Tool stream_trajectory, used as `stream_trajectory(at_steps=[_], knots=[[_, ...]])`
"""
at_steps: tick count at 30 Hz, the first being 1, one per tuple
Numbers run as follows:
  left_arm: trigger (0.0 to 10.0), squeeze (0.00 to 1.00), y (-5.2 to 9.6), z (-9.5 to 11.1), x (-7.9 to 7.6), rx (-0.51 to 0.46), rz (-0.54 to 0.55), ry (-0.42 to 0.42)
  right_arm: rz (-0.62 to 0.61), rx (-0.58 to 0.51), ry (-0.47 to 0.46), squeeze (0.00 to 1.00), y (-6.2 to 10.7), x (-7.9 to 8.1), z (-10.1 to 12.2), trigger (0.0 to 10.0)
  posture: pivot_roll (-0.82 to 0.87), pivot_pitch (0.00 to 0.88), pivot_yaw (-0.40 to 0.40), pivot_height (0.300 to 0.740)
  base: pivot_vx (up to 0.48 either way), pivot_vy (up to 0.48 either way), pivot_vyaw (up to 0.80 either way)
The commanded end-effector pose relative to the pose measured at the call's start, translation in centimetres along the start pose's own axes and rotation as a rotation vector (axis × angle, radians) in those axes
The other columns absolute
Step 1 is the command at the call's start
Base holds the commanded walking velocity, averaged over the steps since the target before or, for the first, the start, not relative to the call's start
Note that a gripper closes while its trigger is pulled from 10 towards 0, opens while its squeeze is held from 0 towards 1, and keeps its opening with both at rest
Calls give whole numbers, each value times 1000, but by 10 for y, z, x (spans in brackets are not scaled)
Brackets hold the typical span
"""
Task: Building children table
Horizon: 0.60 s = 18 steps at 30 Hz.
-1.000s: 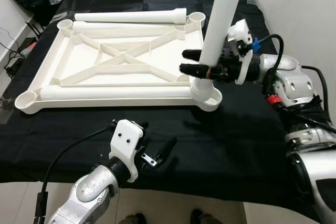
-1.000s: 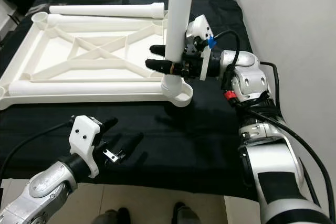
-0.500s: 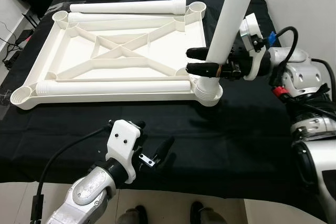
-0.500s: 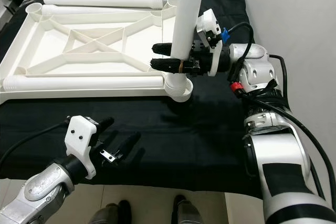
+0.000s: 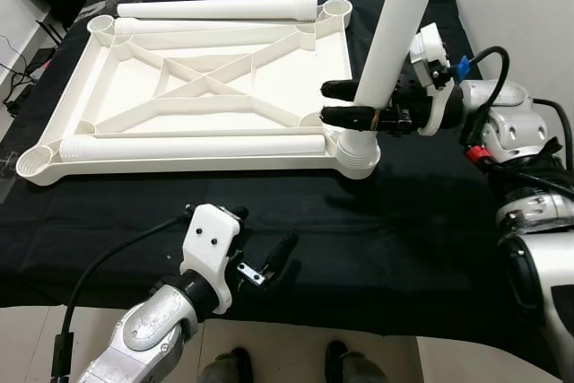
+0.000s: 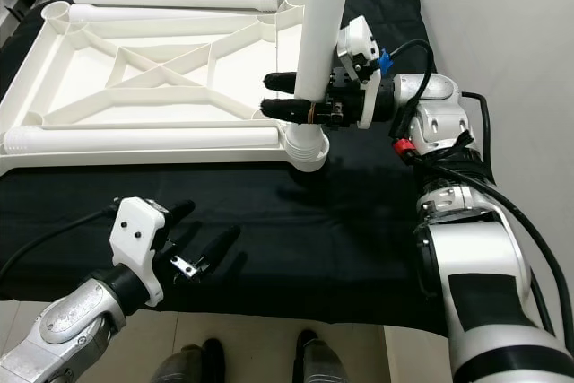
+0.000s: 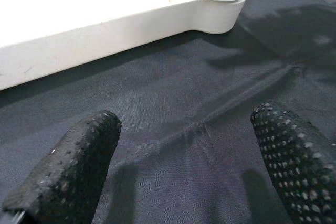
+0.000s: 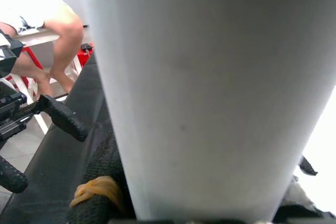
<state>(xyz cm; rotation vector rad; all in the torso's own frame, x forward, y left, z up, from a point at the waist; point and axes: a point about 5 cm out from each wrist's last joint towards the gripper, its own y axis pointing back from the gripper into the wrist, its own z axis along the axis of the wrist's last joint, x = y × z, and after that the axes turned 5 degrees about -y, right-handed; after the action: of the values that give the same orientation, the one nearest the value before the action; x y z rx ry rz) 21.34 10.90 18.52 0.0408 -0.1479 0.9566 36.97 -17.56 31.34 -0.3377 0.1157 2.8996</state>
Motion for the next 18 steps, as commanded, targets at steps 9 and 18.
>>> stream_trajectory(at_steps=[9, 18], knots=[[10000, 0, 2, -1, -1, 12, 4, 8, -17, 18, -3, 0, 7, -2, -3, 10000, 110, 345, 33, 740, 0, 0, 0], [10000, 0, 1, -1, -2, 10, -1, 7, -19, 8, -11, 0, 4, 1, -10, 10000, 107, 337, 33, 740, 0, 0, 0]])
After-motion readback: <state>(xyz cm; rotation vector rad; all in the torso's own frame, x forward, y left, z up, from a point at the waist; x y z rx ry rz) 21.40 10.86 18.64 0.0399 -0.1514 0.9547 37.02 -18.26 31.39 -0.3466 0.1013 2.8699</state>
